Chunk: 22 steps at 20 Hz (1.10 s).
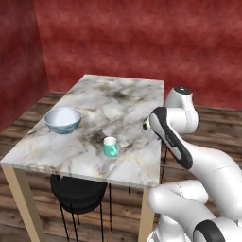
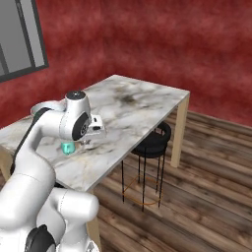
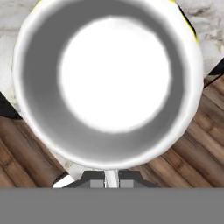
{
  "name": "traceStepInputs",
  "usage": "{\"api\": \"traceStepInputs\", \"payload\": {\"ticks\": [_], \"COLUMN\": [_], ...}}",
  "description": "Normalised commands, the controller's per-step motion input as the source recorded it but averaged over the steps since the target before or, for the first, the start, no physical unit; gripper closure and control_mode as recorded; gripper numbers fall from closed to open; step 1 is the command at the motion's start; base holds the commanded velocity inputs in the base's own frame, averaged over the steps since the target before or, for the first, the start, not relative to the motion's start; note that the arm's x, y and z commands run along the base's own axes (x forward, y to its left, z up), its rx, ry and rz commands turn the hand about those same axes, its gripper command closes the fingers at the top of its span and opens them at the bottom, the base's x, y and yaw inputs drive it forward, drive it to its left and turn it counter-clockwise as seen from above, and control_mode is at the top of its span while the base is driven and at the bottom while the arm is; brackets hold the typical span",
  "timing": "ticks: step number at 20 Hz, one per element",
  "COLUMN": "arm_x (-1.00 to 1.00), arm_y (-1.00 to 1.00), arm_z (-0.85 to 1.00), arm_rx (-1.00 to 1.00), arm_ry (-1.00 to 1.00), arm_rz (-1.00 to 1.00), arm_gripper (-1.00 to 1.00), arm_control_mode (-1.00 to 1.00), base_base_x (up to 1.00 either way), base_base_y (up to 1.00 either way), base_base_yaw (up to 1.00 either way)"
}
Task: Clear the mugs and bowl far away from the sink.
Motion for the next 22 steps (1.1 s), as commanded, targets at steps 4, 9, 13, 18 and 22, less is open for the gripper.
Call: {"api": "traceStepInputs", "payload": {"ticks": [4, 9, 13, 18, 22], "arm_x": [0.39, 0.28, 0.08, 0.06, 0.02], "arm_y": [0.00, -0.01, 0.00, 0.00, 0.00], "arm_z": [-0.49, -0.36, -0.13, -0.01, 0.00], "arm_rx": [0.00, 0.00, 0.00, 0.00, 0.00], "arm_ry": [0.03, 0.06, 0.11, 0.23, 0.21], "arm_rz": [0.09, 0.07, 0.03, 0.00, 0.00], "arm_gripper": [1.00, 1.00, 1.00, 1.00, 1.00], "arm_control_mode": [-1.00, -1.00, -1.00, -1.00, -1.00], "base_base_x": [0.00, 0.00, 0.00, 0.00, 0.00], "base_base_y": [0.00, 0.00, 0.00, 0.00, 0.00], "base_base_yaw": [0.00, 0.00, 0.00, 0.00, 0.00]}}
